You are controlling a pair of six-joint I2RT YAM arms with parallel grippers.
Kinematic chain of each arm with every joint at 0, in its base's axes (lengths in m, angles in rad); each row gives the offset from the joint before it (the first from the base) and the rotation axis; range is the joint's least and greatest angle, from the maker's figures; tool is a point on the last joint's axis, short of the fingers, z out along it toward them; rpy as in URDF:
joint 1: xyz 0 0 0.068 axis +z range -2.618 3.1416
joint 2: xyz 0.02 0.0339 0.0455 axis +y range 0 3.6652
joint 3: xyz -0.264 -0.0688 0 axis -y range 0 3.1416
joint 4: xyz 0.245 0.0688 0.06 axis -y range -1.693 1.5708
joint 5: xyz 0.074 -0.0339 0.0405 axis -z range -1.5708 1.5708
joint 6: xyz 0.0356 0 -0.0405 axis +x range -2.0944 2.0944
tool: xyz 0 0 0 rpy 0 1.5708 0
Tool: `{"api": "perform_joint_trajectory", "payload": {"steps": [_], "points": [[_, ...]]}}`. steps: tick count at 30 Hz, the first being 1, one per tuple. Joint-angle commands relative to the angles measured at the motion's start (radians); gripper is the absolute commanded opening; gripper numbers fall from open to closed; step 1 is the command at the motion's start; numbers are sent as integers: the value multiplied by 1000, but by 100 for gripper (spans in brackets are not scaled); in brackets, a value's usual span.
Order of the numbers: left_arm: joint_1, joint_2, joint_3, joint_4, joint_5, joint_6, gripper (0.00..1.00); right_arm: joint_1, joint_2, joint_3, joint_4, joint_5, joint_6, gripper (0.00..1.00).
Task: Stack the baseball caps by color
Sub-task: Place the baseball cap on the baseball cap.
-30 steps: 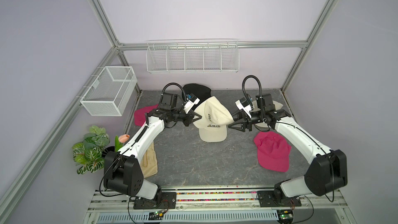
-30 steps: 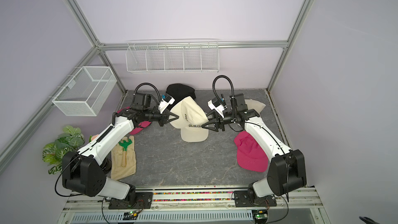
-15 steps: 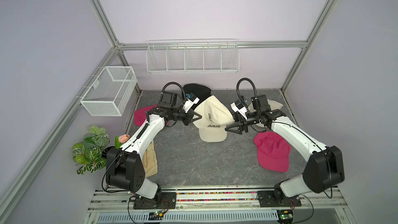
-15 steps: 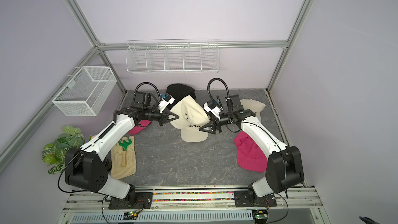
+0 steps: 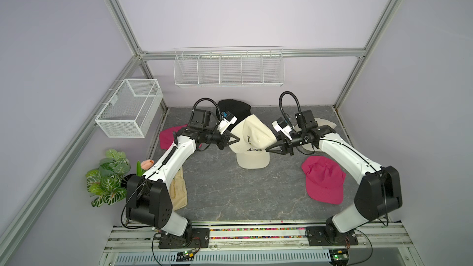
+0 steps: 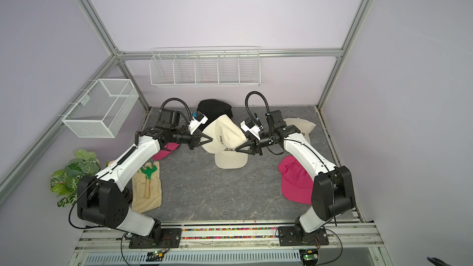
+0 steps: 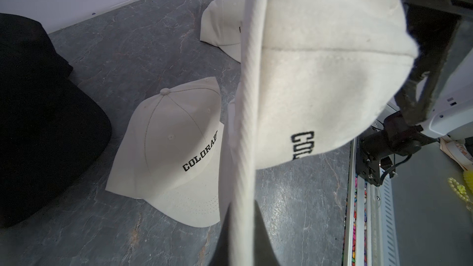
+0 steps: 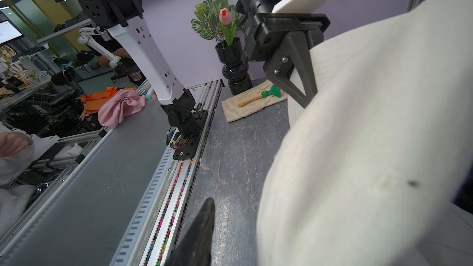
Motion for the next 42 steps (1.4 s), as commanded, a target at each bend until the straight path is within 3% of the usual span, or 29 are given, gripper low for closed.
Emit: {"api": "perform_joint_trajectory", "payload": {"steps": [1,7,8,11,16,20,25,28,30,34,37,42], "points": [[15,2,18,36,-38,-11,0,-9,-43,1,-90,-50,-64,34],[17,0,19,32,-44,-11,0,-17,-40,-6,-90,-32,-65,34],[16,1,19,33,-43,-11,0,-18,-40,-8,-90,-32,-67,31],[19,1,18,33,-50,-10,0,-22,-42,-8,-73,-23,-53,7],[17,13,10,82,-210,-74,0,-24,-64,1,-55,38,-23,7],[17,-19,-11,149,-205,-139,19,-11,-74,25,-63,142,13,6],[15,-143,-51,170,-77,-91,65,40,-84,107,-284,202,-150,7],[9,-211,-65,166,8,-55,81,72,-76,141,-413,252,-246,7],[-16,-242,-63,142,39,-15,86,90,-70,140,-484,260,-347,7],[-117,-245,-41,37,-51,108,87,130,-74,107,-526,291,-488,6],[-139,-194,-17,-22,-44,151,88,164,-75,77,-526,347,-585,10],[-166,-102,44,-127,30,203,89,242,-65,70,-514,495,-625,12]]}}
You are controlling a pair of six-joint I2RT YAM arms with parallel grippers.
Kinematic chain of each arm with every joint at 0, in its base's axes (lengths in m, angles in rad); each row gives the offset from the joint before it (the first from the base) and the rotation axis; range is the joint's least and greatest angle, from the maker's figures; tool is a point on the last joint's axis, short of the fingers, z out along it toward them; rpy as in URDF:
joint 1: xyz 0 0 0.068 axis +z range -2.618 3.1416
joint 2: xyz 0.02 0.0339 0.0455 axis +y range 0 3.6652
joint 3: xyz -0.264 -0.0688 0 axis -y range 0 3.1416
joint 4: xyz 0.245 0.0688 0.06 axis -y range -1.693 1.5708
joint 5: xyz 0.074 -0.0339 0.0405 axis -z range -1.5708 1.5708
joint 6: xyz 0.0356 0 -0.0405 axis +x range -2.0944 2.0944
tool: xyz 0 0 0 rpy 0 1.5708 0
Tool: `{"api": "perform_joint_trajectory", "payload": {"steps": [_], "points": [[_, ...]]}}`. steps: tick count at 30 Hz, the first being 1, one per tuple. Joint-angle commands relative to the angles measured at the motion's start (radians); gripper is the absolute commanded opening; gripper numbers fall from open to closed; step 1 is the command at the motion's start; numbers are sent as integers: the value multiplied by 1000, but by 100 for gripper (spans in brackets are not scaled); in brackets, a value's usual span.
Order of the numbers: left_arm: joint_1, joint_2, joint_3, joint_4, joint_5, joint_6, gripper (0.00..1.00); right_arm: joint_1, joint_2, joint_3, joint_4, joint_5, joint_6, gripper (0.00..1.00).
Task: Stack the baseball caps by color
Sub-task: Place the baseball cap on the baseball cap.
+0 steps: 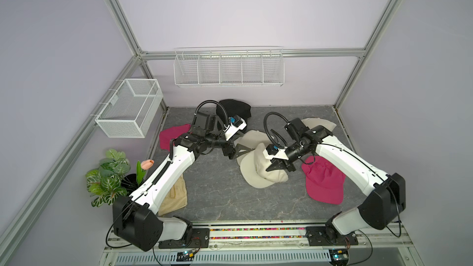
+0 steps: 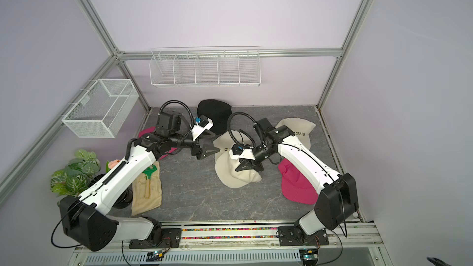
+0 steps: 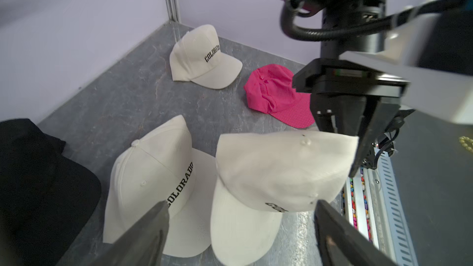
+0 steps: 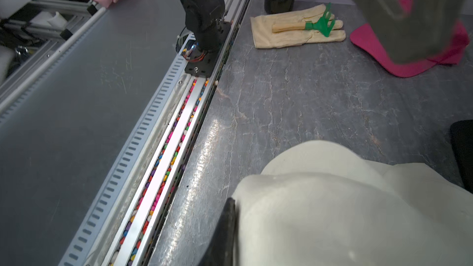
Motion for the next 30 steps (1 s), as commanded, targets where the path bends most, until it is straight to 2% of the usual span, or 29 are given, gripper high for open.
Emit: {"api": "perform_joint_trajectory", "payload": {"steps": [1,4,6,9,12,14,19,26,30], "points": [[-40,38,58,-129,62,116,89,48,-4,-6,-33,105,-96,12],[-95,61,60,-172,57,204,89,75,11,16,-53,123,-113,13],[-102,87,77,-227,105,274,89,94,23,36,-66,141,-124,13],[-101,146,132,-415,212,461,90,104,37,63,-88,150,-149,14],[-103,211,182,-585,233,598,90,105,42,73,-87,159,-169,14],[-103,238,191,-580,214,596,89,105,46,77,-84,163,-177,14],[-106,261,167,-436,160,505,87,105,50,101,-104,152,-196,10],[-112,292,159,-406,120,471,84,106,18,90,-85,137,-221,12],[-113,301,162,-431,132,494,83,104,8,82,-60,142,-224,12]]}}
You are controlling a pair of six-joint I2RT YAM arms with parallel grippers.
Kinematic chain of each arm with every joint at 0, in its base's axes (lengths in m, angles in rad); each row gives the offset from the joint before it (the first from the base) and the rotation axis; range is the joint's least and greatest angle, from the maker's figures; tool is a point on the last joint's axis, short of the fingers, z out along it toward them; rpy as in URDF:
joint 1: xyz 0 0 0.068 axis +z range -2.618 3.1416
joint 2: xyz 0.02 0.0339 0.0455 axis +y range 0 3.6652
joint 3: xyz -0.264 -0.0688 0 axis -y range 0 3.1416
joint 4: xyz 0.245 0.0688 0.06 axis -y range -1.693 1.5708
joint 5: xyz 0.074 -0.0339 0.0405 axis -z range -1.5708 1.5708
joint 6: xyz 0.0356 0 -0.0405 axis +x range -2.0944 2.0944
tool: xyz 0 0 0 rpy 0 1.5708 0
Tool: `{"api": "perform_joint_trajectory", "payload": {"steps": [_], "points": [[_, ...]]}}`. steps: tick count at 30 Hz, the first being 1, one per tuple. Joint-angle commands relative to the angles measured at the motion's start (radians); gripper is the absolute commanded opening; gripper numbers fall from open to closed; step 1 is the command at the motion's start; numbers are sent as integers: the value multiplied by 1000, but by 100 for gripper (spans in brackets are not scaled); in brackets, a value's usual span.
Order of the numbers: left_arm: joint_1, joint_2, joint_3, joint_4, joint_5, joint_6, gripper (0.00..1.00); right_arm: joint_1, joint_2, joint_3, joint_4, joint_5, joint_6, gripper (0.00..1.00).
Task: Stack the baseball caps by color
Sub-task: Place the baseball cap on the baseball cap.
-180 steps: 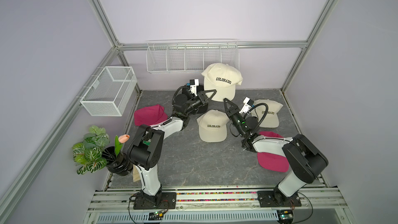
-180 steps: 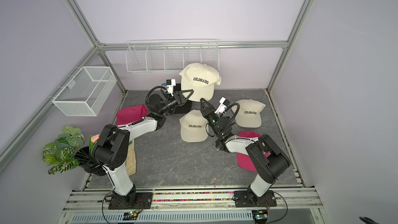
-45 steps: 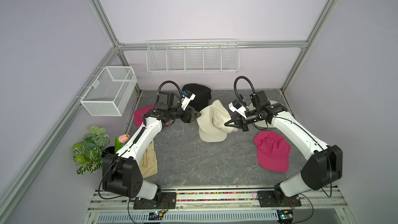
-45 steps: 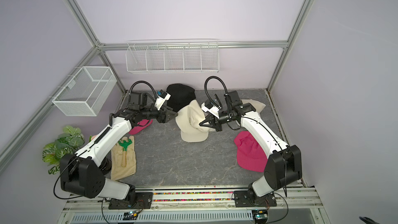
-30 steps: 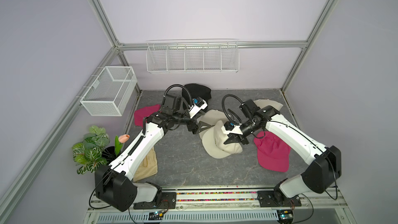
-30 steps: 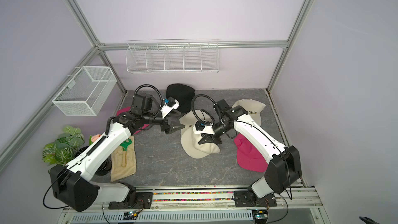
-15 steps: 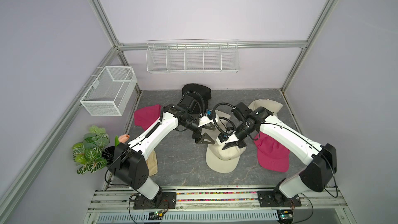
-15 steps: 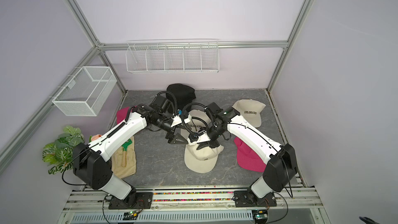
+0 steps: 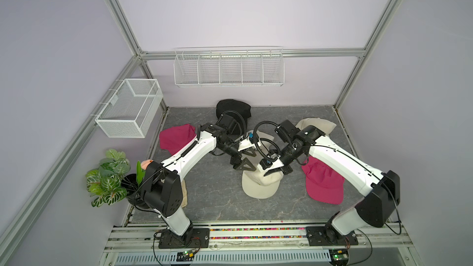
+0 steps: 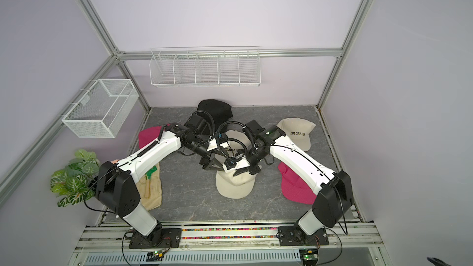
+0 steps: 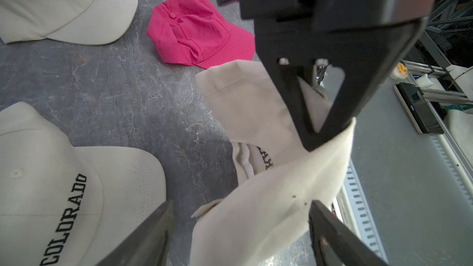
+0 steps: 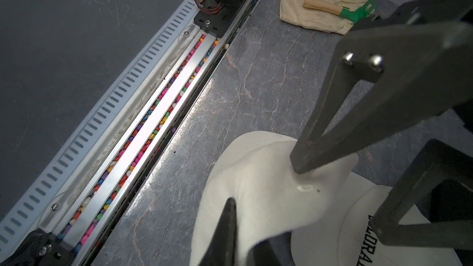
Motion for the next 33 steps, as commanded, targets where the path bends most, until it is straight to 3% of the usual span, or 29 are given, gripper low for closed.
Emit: {"api": "perform_joint_trajectory", "payload": {"steps": [1,5,9,13,15,18,28,33], "points": [[-5,8,-8,-13,10,29,82,3,-33,-5,25,-18,-26,11],[-6,13,-15,-14,4,28,78,-8,-55,-30,97,-23,0,11],[-4,3,-15,-24,11,43,64,-20,-58,-32,107,-32,2,11],[36,-23,-12,-41,41,56,36,-40,-54,-26,75,-32,9,13],[71,-42,-11,-46,81,62,17,-49,-47,-20,40,-36,8,15],[90,-86,-12,-67,105,95,0,-64,-41,-28,15,-53,10,18],[146,-241,-70,14,236,104,0,-208,-17,-112,34,-277,-62,33],[151,-286,-103,98,229,36,0,-252,4,-152,39,-343,-77,35]]}}
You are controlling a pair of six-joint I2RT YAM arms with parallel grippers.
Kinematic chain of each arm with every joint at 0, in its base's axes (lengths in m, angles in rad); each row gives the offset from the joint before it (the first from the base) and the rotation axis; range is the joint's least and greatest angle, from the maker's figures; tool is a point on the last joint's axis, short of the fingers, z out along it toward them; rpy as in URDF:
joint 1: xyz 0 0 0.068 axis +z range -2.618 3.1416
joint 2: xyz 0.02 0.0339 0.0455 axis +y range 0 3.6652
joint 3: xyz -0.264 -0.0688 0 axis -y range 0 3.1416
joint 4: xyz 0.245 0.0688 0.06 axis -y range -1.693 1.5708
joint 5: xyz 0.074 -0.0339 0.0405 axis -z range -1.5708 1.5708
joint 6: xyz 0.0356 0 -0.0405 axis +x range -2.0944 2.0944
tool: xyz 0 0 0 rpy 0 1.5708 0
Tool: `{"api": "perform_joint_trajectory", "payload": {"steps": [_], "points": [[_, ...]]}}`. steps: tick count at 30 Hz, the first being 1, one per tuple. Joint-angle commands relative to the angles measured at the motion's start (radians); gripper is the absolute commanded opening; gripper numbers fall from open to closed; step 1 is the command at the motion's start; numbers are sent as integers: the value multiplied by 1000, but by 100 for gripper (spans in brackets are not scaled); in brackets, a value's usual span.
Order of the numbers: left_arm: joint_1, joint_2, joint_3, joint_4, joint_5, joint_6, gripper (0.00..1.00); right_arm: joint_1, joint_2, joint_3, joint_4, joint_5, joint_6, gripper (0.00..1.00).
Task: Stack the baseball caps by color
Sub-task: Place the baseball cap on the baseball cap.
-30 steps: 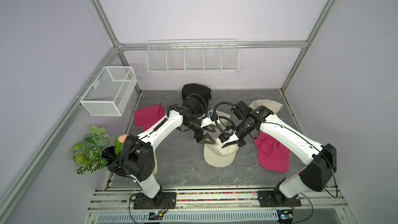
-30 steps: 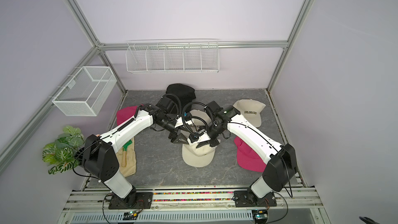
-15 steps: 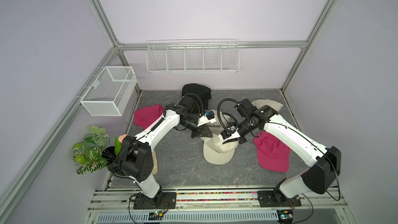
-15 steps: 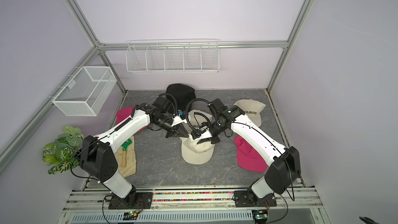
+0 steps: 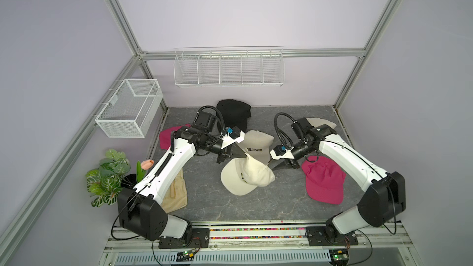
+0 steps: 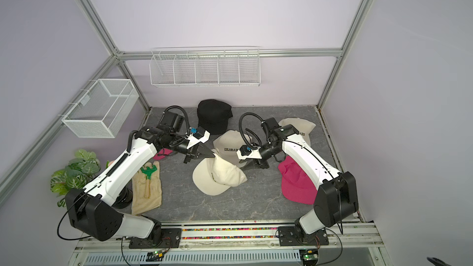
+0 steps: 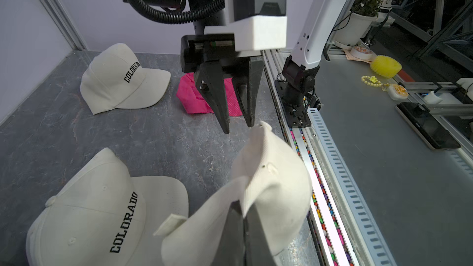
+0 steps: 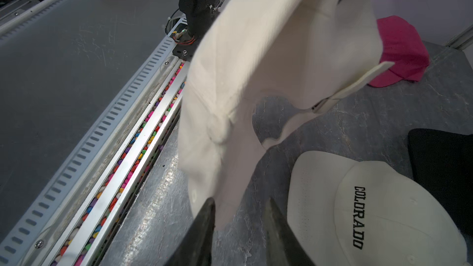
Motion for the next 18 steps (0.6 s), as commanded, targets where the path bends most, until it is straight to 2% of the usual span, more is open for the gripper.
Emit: {"api": "perform_joint_trajectory", "payload": {"steps": [1,6,9,18], "points": [[3,-24,-20,72,38,-35,0,-18,23,-37,-19,-104,-45,36],[3,-22,-19,107,15,-84,0,-19,11,-90,-15,-147,-54,38],[3,-14,-17,121,-5,-109,0,-24,-17,-128,-15,-154,-39,43],[6,-1,5,113,-14,-115,0,-43,-124,-252,117,-32,141,47]]}}
